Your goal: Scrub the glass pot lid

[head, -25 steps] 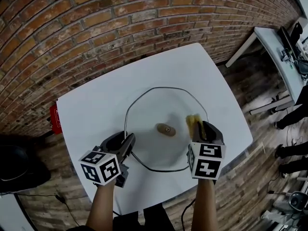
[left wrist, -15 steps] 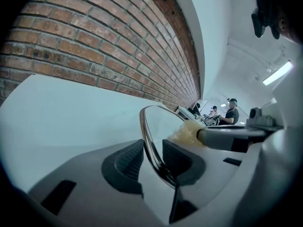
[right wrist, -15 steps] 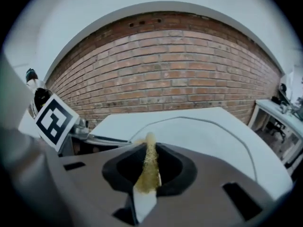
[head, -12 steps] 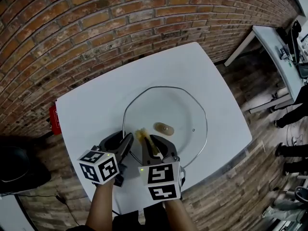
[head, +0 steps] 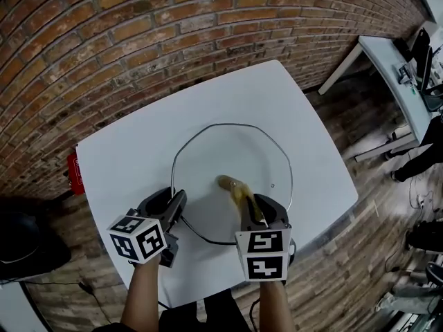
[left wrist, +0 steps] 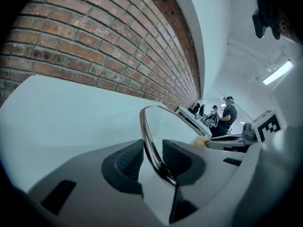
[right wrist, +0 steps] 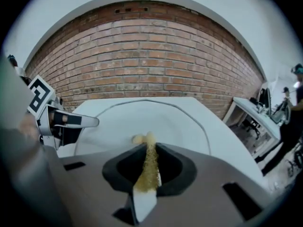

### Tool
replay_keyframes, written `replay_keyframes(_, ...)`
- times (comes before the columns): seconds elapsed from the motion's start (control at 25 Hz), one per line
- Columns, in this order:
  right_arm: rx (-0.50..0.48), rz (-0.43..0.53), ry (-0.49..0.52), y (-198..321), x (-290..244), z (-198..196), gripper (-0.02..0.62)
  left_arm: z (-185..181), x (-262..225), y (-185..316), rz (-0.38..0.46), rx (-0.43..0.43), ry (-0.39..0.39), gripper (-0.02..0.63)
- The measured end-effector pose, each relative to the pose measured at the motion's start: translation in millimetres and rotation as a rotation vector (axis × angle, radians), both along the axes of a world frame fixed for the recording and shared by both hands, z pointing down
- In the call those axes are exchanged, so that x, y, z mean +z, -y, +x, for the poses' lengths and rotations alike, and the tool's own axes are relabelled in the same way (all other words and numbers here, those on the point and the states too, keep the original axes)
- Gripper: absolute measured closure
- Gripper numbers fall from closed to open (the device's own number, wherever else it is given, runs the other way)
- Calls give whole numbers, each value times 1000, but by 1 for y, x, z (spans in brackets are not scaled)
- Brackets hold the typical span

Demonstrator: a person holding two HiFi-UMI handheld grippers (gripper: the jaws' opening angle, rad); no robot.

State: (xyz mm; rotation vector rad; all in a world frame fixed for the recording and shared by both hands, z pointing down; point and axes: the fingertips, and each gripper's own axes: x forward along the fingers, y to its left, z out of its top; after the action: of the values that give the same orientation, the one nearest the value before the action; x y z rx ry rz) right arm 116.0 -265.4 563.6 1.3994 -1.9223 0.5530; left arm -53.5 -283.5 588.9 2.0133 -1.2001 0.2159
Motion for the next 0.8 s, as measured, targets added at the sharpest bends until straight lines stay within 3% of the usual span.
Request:
replay_keyframes(0.28, 82, 11, -154, 0, -5, 49, 537, 1, 0, -1, 0, 0, -3, 479)
replay_keyframes(0.44, 84, 53, -133, 1, -11, 45, 537, 1, -1, 0, 14, 4, -3, 477)
replay_keyframes(0.68, 114, 137, -89, -1, -18, 43, 537, -16, -17, 1, 106, -37, 5, 477)
replay_keyframes(0.8, 115, 159, -74, -2, -22, 40, 537, -28, -31, 0, 162, -40, 51, 477)
